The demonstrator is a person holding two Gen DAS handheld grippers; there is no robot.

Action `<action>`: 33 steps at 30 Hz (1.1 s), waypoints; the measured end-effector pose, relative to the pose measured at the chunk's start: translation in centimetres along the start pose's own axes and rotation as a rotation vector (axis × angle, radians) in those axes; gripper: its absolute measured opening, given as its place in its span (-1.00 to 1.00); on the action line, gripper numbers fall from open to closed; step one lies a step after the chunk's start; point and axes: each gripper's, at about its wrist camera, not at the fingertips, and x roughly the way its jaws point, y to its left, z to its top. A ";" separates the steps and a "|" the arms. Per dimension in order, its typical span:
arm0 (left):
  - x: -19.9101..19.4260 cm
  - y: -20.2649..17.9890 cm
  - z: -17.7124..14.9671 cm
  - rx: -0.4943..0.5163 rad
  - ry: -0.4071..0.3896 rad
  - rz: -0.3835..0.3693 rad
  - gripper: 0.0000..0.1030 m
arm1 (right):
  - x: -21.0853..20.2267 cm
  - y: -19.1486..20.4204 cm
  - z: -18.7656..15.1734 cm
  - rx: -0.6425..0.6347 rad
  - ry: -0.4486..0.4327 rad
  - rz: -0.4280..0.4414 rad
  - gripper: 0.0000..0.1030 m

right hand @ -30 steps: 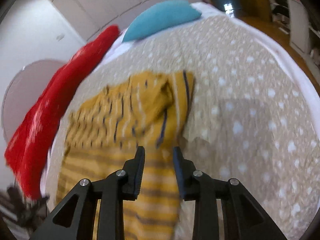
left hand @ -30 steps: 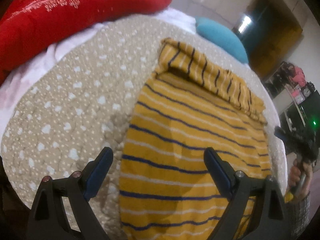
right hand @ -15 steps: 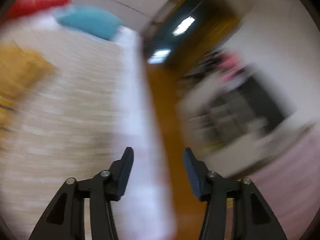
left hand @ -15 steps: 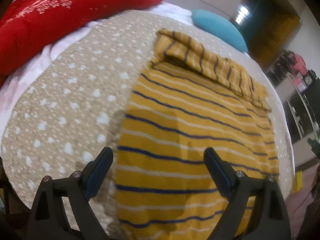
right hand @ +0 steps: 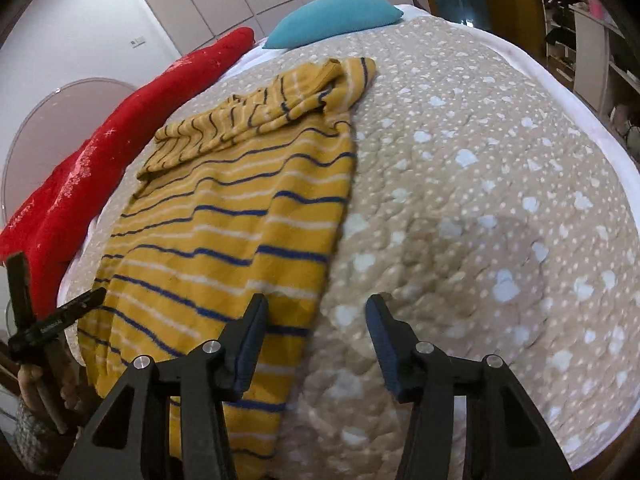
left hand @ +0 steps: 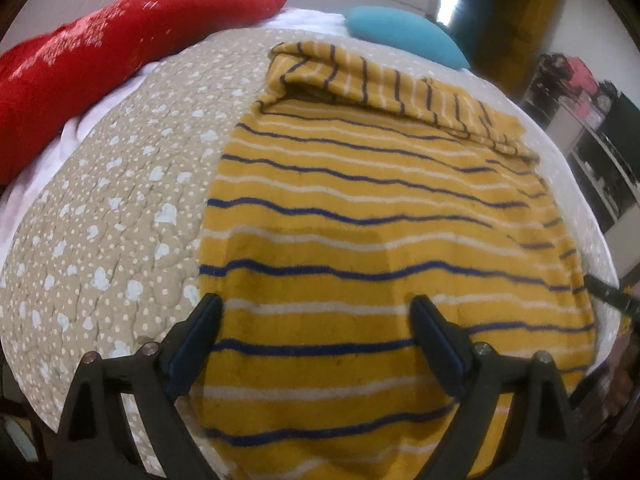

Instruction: Fold small clothes

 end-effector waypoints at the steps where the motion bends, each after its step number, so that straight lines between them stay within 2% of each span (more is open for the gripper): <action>1: 0.1 -0.3 -0.1 0.022 0.003 0.013 0.82 | -0.2 -0.1 -0.3 0.011 -0.001 0.016 0.08; 4: -0.5 -1.6 -0.3 0.090 0.042 0.076 0.82 | 0.0 -1.0 -0.4 0.066 0.003 0.088 0.08; 5: -1.3 -1.5 -0.2 0.077 0.031 0.055 0.82 | 0.0 -1.1 -0.6 0.083 0.005 0.106 0.08; 7: -3.9 -0.6 -0.2 0.035 -0.041 -0.012 0.82 | 0.0 -1.1 -0.7 0.099 0.006 0.130 0.09; 10: -6.5 1.9 -0.3 -0.034 -0.116 0.024 0.82 | 0.0 -1.0 -1.5 0.116 0.008 0.187 0.09; 12: -6.3 4.4 -0.8 -0.104 -0.088 0.011 0.82 | 0.1 -1.2 -2.2 0.138 0.018 0.252 0.09; 14: -5.3 6.5 -1.5 -0.187 -0.042 -0.023 0.82 | 0.3 -1.4 -2.8 0.161 0.031 0.315 0.09; 16: -4.1 8.3 -2.6 -0.278 0.008 -0.118 0.82 | 0.4 -1.3 -3.4 0.178 0.041 0.362 0.09; 18: -3.5 8.9 -3.3 -0.318 0.011 -0.184 0.81 | 0.5 -1.2 -3.8 0.190 0.050 0.396 0.09; 20: -3.6 8.3 -4.0 -0.327 -0.011 -0.219 0.82 | 0.8 -0.9 -4.2 0.204 0.064 0.437 0.09; 23: -3.4 6.7 -4.9 -0.323 -0.010 -0.332 0.82 | 1.3 -0.3 -4.9 0.221 0.083 0.476 0.10; 27: -3.3 4.5 -5.5 -0.286 -0.018 -0.364 0.82 | 1.6 0.8 -5.7 0.220 0.088 0.485 0.10; 29: -3.2 3.9 -5.8 -0.289 -0.012 -0.398 0.81 | 1.9 1.3 -6.3 0.230 0.114 0.518 0.10; 32: -3.1 3.3 -6.4 -0.286 0.013 -0.420 0.63 | 2.8 2.1 -7.4 0.236 0.161 0.544 0.09; 33: -3.0 3.1 -6.5 -0.280 0.024 -0.418 0.47 | 3.1 2.6 -7.9 0.236 0.175 0.546 0.09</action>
